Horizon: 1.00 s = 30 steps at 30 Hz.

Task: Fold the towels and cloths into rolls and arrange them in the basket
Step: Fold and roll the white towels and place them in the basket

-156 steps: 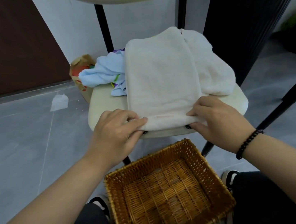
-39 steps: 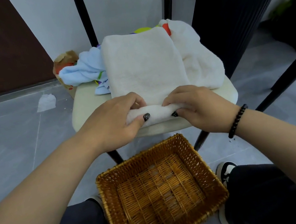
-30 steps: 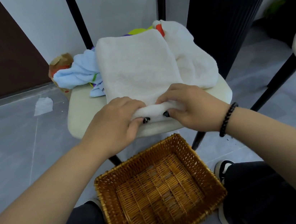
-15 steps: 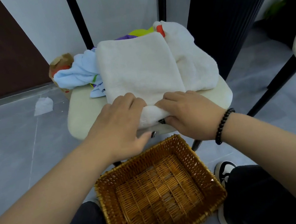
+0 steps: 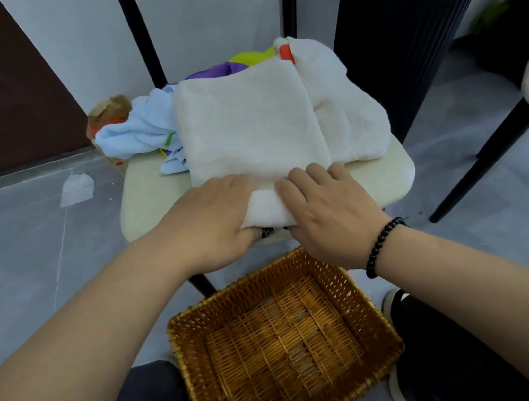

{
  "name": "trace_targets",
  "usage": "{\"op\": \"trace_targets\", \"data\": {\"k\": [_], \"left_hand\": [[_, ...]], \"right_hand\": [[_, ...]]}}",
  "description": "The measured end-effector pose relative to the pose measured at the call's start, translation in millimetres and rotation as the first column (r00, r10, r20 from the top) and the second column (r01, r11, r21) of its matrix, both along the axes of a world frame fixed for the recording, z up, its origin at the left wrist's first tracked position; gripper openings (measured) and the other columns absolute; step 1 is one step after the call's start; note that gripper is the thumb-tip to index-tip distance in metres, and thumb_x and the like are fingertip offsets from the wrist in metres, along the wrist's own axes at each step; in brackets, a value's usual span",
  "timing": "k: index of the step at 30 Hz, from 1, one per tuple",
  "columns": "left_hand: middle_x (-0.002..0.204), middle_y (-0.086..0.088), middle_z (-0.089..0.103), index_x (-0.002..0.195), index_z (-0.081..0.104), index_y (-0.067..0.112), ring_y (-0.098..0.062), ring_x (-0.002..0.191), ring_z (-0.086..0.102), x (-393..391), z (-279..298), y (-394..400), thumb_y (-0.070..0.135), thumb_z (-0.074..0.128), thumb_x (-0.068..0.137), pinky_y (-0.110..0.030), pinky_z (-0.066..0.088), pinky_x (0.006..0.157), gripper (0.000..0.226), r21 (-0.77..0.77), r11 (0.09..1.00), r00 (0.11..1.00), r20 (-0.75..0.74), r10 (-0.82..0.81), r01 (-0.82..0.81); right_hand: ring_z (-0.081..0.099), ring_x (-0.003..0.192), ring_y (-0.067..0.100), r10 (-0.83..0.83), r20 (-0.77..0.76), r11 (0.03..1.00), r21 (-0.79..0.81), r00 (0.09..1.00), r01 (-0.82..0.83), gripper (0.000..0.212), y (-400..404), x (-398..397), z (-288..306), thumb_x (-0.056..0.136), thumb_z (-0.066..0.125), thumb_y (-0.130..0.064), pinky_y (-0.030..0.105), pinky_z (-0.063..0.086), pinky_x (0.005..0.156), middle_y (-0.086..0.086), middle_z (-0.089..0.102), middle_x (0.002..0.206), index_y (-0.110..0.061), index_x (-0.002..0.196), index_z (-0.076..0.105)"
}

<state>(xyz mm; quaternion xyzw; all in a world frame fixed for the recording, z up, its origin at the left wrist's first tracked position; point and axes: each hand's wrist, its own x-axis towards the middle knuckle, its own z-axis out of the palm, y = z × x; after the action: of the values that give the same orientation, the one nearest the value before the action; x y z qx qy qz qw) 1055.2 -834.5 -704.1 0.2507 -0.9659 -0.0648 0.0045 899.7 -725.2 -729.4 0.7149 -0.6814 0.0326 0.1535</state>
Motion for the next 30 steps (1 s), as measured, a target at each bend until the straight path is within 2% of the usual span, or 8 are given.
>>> {"op": "trace_targets", "data": {"k": [3,6,9,12,16,20,24,30], "left_hand": [[0.098,-0.01,0.052,0.113,0.049,0.007,-0.03,0.081,0.053,6,-9,12,0.036,0.068,0.076,-0.037,0.041,0.06,0.051,-0.315,0.949,0.996,-0.077,-0.052,0.025],[0.094,-0.016,0.054,0.108,0.054,0.003,-0.031,0.075,0.051,10,-12,16,0.027,0.058,0.079,-0.039,0.039,0.054,0.037,-0.42,0.907,0.991,-0.114,-0.072,0.017],[0.088,-0.014,0.052,0.096,0.059,0.004,-0.031,0.07,0.049,14,-14,13,0.026,0.046,0.079,-0.039,0.04,0.05,0.031,-0.349,0.936,0.988,-0.119,-0.099,0.051],[0.092,-0.007,0.048,0.099,0.054,0.009,-0.023,0.076,0.045,20,-14,10,0.032,0.043,0.084,-0.037,0.04,0.054,0.029,-0.169,0.985,0.975,-0.211,-0.062,0.026],[0.096,0.005,0.04,0.099,0.042,0.022,-0.012,0.084,0.038,23,-11,1,0.031,0.056,0.09,-0.033,0.034,0.066,0.019,0.077,0.996,0.957,-0.28,0.068,-0.048],[0.097,0.001,0.047,0.106,0.054,0.016,-0.018,0.086,0.044,23,-6,1,0.037,0.06,0.085,-0.034,0.036,0.068,0.03,-0.082,0.996,0.969,-0.246,0.0,-0.02],[0.1,-0.009,0.051,0.112,0.06,0.01,-0.027,0.085,0.047,23,-8,3,0.036,0.072,0.072,-0.039,0.042,0.063,0.05,-0.316,0.948,0.985,-0.146,-0.089,0.039],[0.108,-0.001,0.057,0.119,0.053,0.016,-0.02,0.096,0.053,30,-14,3,0.029,0.064,0.081,-0.034,0.045,0.072,0.041,0.002,1.0,0.938,-0.346,0.023,-0.023]], "right_hand": [[0.049,0.075,0.024,0.028,0.077,0.989,0.145,0.997,-0.039,0.026,-3,-7,11,0.085,0.052,-0.029,0.035,0.036,0.064,0.003,0.054,0.094,-0.012,0.105,0.051],[0.051,0.092,0.021,0.01,0.29,0.97,0.23,0.957,-0.08,0.028,-8,-18,21,0.092,0.047,-0.032,0.035,0.039,0.076,0.0,0.053,0.106,-0.016,0.115,0.045],[0.05,0.097,0.02,-0.007,0.3,0.97,0.233,0.954,-0.066,0.033,-8,-17,21,0.091,0.051,-0.036,0.034,0.038,0.08,-0.002,0.052,0.109,-0.018,0.118,0.047],[0.051,0.09,0.027,0.023,0.06,0.999,0.023,0.998,-0.025,0.043,-1,-8,12,0.081,0.063,-0.031,0.039,0.038,0.077,0.006,0.055,0.106,-0.012,0.118,0.055],[0.055,0.086,0.031,0.092,0.011,0.984,-0.153,0.996,-0.089,0.042,-1,-4,10,0.077,0.071,-0.019,0.042,0.044,0.073,0.011,0.058,0.103,-0.007,0.116,0.06],[0.057,0.082,0.028,0.13,0.155,0.991,-0.063,0.979,-0.121,0.034,-6,-9,12,0.077,0.071,-0.02,0.04,0.045,0.067,0.006,0.061,0.095,-0.011,0.109,0.065],[0.052,0.099,0.02,0.101,0.403,0.981,0.11,0.909,-0.158,0.033,-11,-19,27,0.088,0.059,-0.026,0.04,0.043,0.083,-0.001,0.058,0.104,-0.021,0.12,0.061],[0.052,0.102,0.021,0.061,0.35,0.986,0.122,0.935,-0.11,0.042,-8,-16,32,0.088,0.057,-0.036,0.039,0.043,0.087,0.0,0.057,0.109,-0.02,0.127,0.054]]}}
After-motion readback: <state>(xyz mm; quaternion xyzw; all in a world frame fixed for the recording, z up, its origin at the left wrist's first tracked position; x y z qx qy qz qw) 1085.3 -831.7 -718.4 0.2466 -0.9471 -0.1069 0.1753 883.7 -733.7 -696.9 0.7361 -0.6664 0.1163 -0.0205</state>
